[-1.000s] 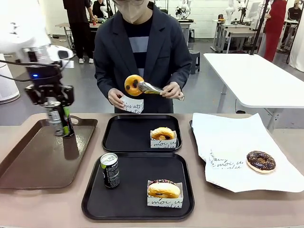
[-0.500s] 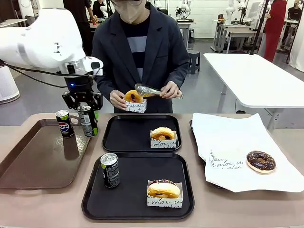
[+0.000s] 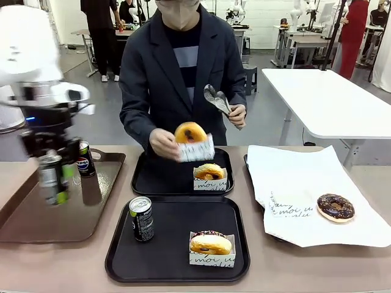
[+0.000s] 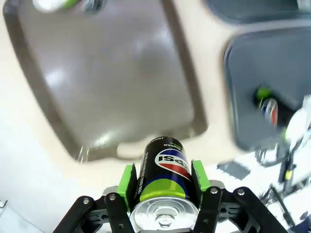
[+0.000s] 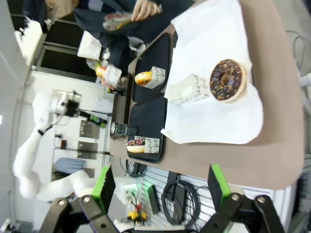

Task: Set up donuts and drinks on trays.
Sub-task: Pick up one Pepsi coke from the Handle tray and place it on the Flat Tray without a Pepsi coke.

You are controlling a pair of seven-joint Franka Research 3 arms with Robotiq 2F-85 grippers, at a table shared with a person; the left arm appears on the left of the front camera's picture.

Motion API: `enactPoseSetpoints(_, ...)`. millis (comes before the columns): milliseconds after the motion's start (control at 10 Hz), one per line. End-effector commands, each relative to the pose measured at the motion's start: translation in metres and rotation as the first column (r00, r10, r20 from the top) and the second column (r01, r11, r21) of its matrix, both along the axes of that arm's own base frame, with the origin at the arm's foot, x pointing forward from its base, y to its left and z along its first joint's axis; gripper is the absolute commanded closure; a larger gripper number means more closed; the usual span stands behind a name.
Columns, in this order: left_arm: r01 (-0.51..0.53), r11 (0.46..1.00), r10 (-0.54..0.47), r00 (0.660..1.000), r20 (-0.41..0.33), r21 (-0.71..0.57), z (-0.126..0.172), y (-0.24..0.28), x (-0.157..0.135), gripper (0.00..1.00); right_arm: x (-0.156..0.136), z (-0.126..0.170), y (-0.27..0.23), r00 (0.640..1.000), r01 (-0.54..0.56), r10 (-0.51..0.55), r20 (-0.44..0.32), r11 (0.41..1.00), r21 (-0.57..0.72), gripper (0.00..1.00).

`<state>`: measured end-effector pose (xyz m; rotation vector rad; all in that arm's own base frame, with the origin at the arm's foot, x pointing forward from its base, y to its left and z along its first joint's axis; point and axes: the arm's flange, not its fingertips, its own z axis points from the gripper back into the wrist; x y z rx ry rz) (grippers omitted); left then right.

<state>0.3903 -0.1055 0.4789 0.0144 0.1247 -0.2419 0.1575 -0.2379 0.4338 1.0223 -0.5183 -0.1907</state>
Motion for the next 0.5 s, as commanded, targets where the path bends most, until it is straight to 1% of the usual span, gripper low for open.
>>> enactPoseSetpoints(0, 0.045, 0.999, -0.047, 0.998, 0.037, 0.030, 0.007, 0.030, -0.048, 0.43, 0.003, 0.002, -0.001, 0.999, 0.001, -0.001, 0.036, 1.000, 0.022, 0.00)
enactPoseSetpoints(100, 0.045, 0.998, -0.047, 0.998, 0.047, 0.032, 0.007, 0.032, -0.051, 0.43, 0.003, 0.002, -0.001, 0.999, 0.001, -0.001, 0.036, 1.000, 0.022, 0.00)
enactPoseSetpoints(200, 0.038, 0.999, -0.039, 0.998, 0.053, 0.026, 0.011, 0.031, -0.046, 0.43, 0.003, 0.002, -0.001, 0.999, 0.001, -0.001, 0.036, 1.000, 0.022, 0.00)
enactPoseSetpoints(300, 0.006, 1.000, -0.007, 0.997, 0.074, 0.019, 0.015, 0.030, -0.044, 0.43, 0.003, 0.002, -0.001, 0.999, 0.001, -0.001, 0.036, 1.000, 0.022, 0.00)
enactPoseSetpoints(400, 0.032, 0.999, -0.033, 0.999, 0.024, 0.022, 0.009, 0.035, -0.061, 0.43, 0.003, 0.002, -0.001, 0.999, 0.001, -0.001, 0.036, 1.000, 0.022, 0.00)
